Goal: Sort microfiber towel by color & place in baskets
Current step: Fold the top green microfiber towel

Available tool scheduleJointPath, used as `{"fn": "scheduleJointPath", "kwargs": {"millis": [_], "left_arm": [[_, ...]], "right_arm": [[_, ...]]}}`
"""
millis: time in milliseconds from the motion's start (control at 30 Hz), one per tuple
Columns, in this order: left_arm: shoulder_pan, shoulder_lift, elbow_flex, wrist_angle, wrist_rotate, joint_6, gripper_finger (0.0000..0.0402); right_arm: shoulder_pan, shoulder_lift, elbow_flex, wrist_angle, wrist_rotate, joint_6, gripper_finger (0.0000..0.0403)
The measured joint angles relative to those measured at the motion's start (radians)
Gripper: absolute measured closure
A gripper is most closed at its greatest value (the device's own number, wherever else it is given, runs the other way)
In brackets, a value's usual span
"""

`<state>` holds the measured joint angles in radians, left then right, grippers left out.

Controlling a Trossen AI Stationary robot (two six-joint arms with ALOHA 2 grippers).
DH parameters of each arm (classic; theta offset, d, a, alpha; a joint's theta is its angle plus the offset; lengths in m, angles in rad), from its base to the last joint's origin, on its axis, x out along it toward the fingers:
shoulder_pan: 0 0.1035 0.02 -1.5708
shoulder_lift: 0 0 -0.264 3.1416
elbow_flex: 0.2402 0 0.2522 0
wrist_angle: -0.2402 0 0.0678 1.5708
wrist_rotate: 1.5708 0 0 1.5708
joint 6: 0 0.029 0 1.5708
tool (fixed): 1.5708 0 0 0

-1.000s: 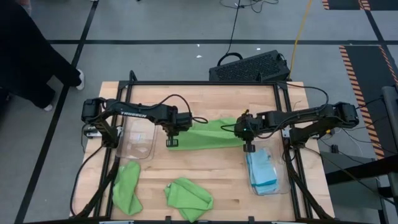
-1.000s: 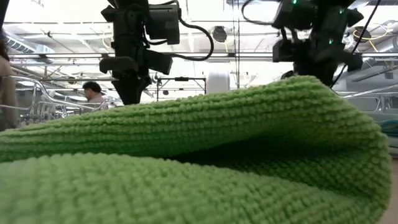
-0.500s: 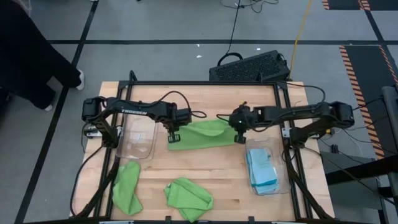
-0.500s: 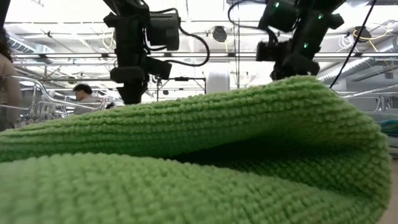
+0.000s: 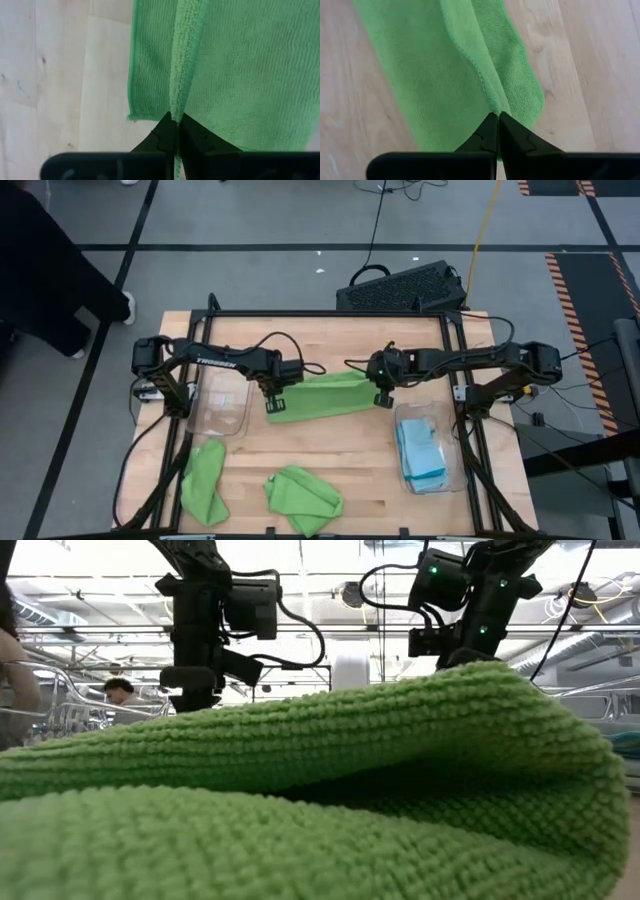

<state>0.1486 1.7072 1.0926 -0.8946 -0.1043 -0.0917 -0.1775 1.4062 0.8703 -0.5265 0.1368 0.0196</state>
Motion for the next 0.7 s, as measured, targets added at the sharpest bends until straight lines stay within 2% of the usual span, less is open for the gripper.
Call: {"fn": "scheduleJointPath", "kwargs": {"millis": [167, 433, 700], "left_arm": [[0.000, 0.000, -0.017, 0.063, 0.003, -0.011, 0.0397], [0.000, 0.000, -0.018, 0.137, 0.005, 0.016, 0.0358], [0.001, 0.000, -0.018, 0.137, -0.001, 0.034, 0.0349]], "right_arm": [[-0.024, 0.000, 0.000, 0.000, -0.002, 0.032, 0.0402], [-0.054, 0.000, 0.000, -0.002, -0.002, 0.044, 0.0403], [-0.059, 0.014, 0.000, -0.005, -0.006, 0.045, 0.0398]]}}
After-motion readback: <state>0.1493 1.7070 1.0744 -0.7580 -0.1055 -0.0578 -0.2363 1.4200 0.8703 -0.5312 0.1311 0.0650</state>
